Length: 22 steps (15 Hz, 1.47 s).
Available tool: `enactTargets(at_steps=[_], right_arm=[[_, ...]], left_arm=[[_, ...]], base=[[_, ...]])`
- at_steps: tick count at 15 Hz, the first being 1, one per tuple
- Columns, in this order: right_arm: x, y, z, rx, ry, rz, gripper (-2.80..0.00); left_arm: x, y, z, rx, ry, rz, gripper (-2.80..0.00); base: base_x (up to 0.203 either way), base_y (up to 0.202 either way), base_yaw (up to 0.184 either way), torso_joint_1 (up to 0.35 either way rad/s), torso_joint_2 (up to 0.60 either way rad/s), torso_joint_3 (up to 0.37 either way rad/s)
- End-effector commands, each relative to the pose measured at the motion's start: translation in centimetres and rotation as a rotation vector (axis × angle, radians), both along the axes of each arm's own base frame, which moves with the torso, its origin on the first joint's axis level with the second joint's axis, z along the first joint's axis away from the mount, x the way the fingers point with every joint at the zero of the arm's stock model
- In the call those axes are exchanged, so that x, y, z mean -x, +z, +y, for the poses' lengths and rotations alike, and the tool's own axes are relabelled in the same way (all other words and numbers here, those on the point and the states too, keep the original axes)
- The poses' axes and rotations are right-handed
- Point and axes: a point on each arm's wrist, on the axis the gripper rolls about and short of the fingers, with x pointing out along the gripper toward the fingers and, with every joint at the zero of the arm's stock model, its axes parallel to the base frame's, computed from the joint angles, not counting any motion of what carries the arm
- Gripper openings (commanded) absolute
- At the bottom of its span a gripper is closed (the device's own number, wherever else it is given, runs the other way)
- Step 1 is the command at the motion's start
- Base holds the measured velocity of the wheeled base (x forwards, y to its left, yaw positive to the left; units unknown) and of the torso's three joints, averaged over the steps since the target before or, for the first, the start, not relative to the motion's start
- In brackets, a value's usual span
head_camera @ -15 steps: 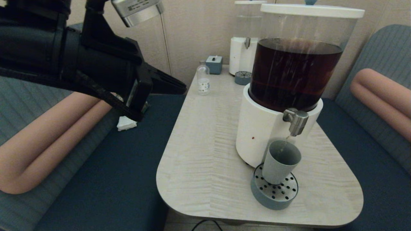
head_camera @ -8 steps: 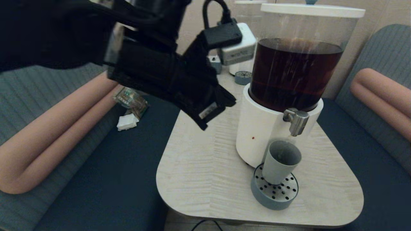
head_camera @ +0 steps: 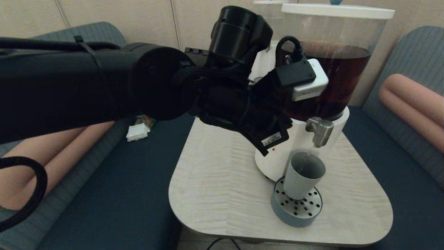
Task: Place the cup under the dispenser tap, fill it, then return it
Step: Turn off the faucet
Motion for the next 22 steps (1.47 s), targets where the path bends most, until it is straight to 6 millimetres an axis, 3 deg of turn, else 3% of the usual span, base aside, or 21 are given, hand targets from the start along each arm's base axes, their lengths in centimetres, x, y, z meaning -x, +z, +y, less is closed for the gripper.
enactTargets(at_steps=[1, 9, 22], right_arm=[[0.0, 0.0, 0.0, 0.000, 0.001, -0.002, -2.80], [0.0, 0.0, 0.0, 0.000, 0.001, -0.001, -2.80], [0.0, 0.0, 0.0, 0.000, 0.001, -0.001, -2.80]], left_arm=[[-0.1, -0.4, -0.2, -0.007, -0.006, 0.004, -2.80], [1.4, -1.2, -0.7, -0.071, -0.082, 0.106, -2.80], [0.1, -1.6, -2.2, 0.018, -0.096, 0.049, -2.80]], base=[[0.000, 0.000, 0.000, 0.000, 0.00, 0.000], [0.000, 0.000, 0.000, 0.000, 0.00, 0.000], [0.000, 0.000, 0.000, 0.000, 0.00, 0.000]])
